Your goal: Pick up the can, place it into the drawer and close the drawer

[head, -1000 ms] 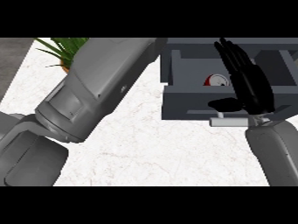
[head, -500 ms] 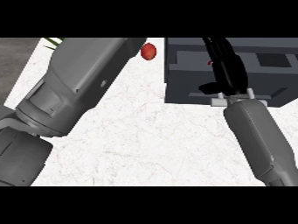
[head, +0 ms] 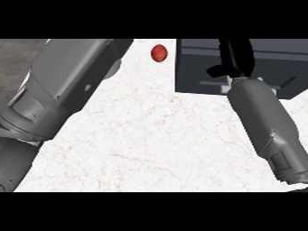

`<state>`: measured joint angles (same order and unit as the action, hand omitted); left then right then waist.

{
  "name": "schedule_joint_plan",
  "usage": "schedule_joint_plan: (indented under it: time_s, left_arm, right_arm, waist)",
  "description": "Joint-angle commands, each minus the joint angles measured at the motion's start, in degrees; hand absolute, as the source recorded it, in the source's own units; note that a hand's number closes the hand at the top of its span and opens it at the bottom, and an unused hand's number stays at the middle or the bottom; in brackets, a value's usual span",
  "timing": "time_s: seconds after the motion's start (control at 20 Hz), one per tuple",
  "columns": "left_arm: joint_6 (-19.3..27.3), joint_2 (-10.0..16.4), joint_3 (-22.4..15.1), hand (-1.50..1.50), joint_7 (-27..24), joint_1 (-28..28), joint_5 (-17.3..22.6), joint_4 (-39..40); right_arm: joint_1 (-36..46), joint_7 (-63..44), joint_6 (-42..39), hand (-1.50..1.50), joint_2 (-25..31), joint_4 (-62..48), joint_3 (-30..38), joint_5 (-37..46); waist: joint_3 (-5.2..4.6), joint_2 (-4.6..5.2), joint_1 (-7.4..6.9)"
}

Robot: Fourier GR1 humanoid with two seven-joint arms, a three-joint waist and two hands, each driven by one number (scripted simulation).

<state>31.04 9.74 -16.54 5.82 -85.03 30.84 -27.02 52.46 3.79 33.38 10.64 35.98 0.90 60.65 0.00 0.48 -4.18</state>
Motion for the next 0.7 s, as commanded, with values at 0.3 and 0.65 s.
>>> schedule_joint_plan:
  time_s: [0.3,0.65]
  left_arm:
    - [0.1,3.5,-1.6,-1.5,5.8,3.5,-1.5,-9.0]
    - [-1.8,5.5,-2.0,-1.5,6.3,8.9,-1.2,-14.9]
  right_arm:
    - [10.9,0.2,7.1,-1.5,-0.5,-13.7,2.5,2.3]
    - [17.1,2.0,4.0,-1.5,0.8,-15.4,6.8,-2.2]
  waist:
    - [0.05,0.31,-1.89]
    - [0.07,0.48,-3.22]
